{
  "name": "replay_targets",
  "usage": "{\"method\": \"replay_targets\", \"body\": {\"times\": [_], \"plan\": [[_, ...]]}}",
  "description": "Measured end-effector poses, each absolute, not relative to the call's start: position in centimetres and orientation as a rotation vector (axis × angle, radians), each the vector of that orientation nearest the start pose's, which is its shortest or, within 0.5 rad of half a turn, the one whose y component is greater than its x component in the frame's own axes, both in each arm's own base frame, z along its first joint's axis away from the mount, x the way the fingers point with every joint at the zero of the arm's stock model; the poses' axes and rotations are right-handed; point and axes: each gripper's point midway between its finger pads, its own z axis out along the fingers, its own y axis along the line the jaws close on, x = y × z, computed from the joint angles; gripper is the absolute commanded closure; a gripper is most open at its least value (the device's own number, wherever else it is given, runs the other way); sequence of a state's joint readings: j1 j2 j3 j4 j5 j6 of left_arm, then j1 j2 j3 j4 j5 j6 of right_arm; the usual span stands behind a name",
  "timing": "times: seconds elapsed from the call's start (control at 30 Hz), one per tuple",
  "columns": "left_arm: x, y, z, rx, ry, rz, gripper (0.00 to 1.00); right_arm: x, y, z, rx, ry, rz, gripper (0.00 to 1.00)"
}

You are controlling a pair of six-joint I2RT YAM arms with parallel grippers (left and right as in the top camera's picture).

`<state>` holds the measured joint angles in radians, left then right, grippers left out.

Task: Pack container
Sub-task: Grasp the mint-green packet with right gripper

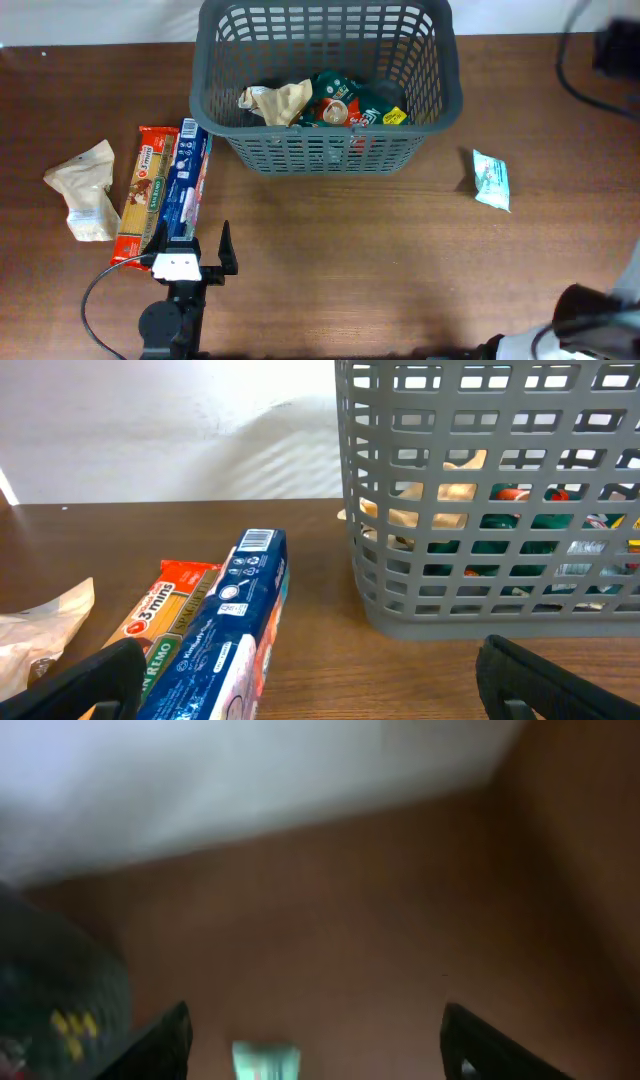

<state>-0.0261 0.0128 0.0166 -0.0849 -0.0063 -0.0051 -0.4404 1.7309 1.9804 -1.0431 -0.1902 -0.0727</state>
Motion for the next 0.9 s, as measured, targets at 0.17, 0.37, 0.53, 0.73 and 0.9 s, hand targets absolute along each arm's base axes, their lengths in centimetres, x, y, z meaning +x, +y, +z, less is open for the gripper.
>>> {"method": "replay_targets", "body": {"times": [0.17, 0.37, 0.53, 0.73, 0.9], "plan": [[24.6, -0.5, 15.8, 0.013, 1.651, -0.019, 0.01, 40.7, -15.5, 18.1, 0.486, 2.602, 0.199, 0.12], [24.6, -0.5, 15.8, 0.013, 1.652, -0.019, 0.01, 39.2, -11.3, 10.0, 0.43, 2.725, 0.313, 0.09], [24.6, -0.5, 15.8, 0.012, 1.652, -0.018, 0.01, 38.3, -8.6, 6.0, 0.372, 2.812, 0.358, 0.09], [24.6, -0.5, 15.8, 0.012, 1.652, -0.018, 0.01, 37.8, -7.7, 2.4, 0.343, 2.912, 0.333, 0.21], [24.6, -0.5, 15.8, 0.013, 1.651, -0.019, 0.01, 37.3, -7.7, 0.5, 0.353, 2.963, 0.321, 0.86]]}}
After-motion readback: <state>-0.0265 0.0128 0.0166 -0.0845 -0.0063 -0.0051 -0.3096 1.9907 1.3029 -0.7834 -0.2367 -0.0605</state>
